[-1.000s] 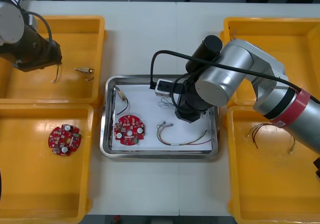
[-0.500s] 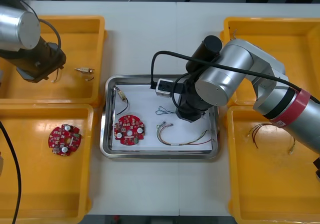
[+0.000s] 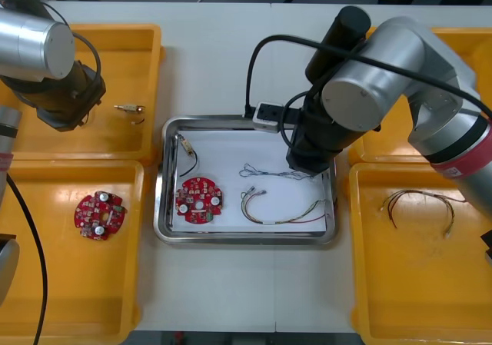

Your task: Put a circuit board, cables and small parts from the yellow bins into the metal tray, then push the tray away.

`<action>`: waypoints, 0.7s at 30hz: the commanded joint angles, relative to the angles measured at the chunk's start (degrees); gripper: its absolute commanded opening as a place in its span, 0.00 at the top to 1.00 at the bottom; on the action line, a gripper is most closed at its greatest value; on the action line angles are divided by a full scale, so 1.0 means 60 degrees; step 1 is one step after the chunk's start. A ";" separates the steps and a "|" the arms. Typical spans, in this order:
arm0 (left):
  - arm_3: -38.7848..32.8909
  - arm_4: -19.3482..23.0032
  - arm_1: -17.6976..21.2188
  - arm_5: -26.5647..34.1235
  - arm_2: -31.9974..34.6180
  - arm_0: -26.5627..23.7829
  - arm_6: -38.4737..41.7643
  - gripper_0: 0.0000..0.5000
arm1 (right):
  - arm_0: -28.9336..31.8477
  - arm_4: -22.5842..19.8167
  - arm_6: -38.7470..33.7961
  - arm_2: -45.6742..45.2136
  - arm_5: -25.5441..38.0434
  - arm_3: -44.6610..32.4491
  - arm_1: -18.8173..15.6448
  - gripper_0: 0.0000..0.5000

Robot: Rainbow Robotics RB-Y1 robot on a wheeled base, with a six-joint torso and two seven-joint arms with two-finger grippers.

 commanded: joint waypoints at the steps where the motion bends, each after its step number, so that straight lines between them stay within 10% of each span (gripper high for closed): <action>1: 0.0307 -0.0213 -0.0387 0.0217 0.0303 -0.0941 0.0198 0.05 | -0.0244 -0.0501 0.0059 -0.1409 0.0814 -0.0409 0.0184 0.00; 21: 0.2079 -0.0476 -0.1193 -0.0999 0.0376 -0.1849 0.0286 0.04 | 0.0445 -0.0663 -0.4365 -0.4602 0.2477 -0.1493 -0.0637 0.00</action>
